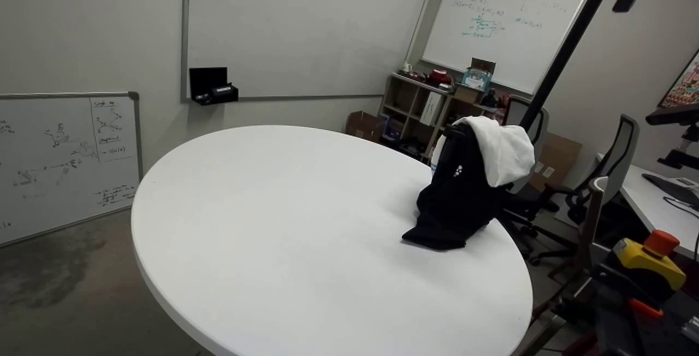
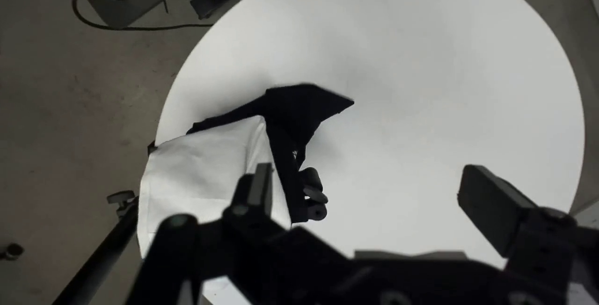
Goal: Remove the white towel from the black stand and put it on the table
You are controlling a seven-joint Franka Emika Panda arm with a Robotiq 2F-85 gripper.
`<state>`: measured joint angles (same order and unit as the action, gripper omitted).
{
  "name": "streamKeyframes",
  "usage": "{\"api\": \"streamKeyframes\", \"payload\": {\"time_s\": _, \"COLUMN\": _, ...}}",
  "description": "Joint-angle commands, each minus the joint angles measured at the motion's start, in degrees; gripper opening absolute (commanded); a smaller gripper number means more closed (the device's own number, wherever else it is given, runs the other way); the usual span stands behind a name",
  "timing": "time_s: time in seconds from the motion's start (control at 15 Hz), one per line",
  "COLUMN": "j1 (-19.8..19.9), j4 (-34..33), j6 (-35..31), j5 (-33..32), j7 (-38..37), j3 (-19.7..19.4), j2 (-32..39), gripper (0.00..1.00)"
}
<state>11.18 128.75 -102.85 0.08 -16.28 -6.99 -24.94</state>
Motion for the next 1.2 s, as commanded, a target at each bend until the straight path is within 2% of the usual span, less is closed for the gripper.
{"api": "streamKeyframes", "payload": {"time_s": 0.0, "j1": 1.34, "j4": -2.83, "j6": -5.61, "j5": 4.89, "j7": -4.17, "j3": -1.85, "j2": 7.64, "gripper": 1.00}}
{"api": "streamKeyframes", "payload": {"time_s": 0.4, "j1": 1.40, "j4": -2.28, "j6": -19.59, "j5": 8.94, "j7": -9.39, "j3": -2.32, "j2": 17.76, "gripper": 1.00}}
{"api": "streamKeyframes", "payload": {"time_s": 0.73, "j1": 1.45, "j4": -2.47, "j6": -26.76, "j5": 5.58, "j7": -12.79, "j3": -2.67, "j2": 23.71, "gripper": 1.00}}
{"api": "streamKeyframes", "payload": {"time_s": 1.13, "j1": 1.49, "j4": -2.85, "j6": -32.36, "j5": 0.48, "j7": -16.94, "j3": -4.51, "j2": 28.67, "gripper": 1.00}}
